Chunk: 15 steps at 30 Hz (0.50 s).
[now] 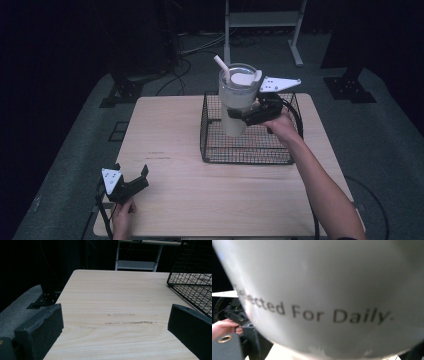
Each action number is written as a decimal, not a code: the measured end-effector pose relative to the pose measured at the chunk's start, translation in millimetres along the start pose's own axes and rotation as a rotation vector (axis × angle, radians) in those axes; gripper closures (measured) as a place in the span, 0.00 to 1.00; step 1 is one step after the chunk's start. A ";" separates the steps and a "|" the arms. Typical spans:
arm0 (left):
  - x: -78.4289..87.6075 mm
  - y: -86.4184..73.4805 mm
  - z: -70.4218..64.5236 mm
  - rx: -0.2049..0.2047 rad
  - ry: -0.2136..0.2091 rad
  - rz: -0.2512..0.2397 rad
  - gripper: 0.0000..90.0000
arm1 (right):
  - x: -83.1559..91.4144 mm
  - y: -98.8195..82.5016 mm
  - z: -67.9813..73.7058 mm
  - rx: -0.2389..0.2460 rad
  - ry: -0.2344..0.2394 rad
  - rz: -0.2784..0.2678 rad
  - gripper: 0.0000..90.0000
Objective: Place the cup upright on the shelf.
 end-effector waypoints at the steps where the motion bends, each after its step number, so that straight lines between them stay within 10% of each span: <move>1: 0.0 0.0 -0.4 0.000 -0.001 -0.001 0.00 | -2.0 1.5 -1.4 -0.002 -0.001 0.000 0.09; 15: 0.3 0.6 -0.2 0.011 -0.007 -0.012 0.00 | -32.9 22.8 -19.6 0.021 -0.035 0.019 0.09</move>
Point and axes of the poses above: each handheld gripper's, and its own axes: x roughly backward along the jaws, y roughly out of its top, z roughly to its left, the point moved 7 cm from there along -x, roughly forward along the jaws, and after that the axes turned 9 degrees about -x, right-handed, at the moved point
